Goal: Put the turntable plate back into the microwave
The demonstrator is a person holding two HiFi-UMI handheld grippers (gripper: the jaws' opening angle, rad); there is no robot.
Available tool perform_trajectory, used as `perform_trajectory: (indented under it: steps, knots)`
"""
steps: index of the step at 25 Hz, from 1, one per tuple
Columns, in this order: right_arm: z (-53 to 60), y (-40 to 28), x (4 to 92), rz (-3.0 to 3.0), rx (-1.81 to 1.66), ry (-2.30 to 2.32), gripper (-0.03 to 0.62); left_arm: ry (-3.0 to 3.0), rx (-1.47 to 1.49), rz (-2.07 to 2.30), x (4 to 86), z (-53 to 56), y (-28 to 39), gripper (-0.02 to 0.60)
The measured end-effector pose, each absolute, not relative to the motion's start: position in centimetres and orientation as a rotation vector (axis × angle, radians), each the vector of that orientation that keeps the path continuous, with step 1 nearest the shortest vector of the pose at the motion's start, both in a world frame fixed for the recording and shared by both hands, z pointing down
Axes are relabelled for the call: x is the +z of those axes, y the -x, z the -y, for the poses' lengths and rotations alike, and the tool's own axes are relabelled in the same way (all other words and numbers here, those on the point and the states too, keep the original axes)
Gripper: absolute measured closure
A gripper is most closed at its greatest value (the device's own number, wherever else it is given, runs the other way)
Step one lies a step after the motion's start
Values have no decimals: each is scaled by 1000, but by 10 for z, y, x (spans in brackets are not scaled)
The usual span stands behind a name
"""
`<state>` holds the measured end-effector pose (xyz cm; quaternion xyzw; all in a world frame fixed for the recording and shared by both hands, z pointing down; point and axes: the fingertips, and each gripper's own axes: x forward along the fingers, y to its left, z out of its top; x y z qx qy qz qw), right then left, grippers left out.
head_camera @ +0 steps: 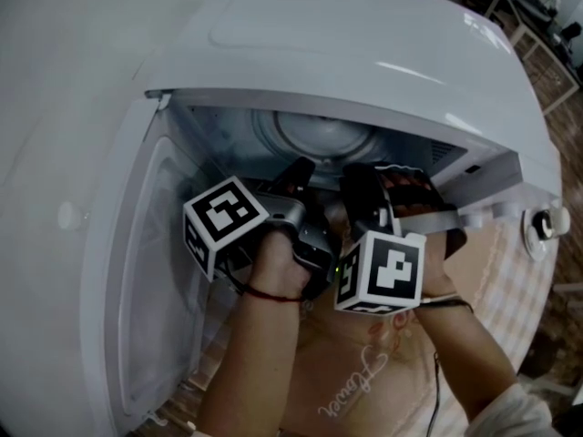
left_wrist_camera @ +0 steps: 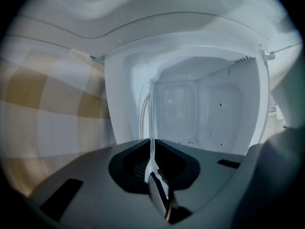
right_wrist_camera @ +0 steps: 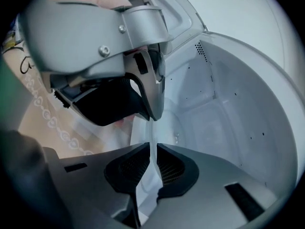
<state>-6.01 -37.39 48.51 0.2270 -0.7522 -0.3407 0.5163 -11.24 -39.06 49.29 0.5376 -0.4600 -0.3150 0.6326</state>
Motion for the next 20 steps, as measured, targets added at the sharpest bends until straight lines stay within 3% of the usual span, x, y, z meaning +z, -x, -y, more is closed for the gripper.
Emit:
perform_trajectory:
  steps: [20]
  knots:
    - [376, 61, 487, 1791, -827, -520, 539, -1249, -714, 1096, 493, 389, 114, 549]
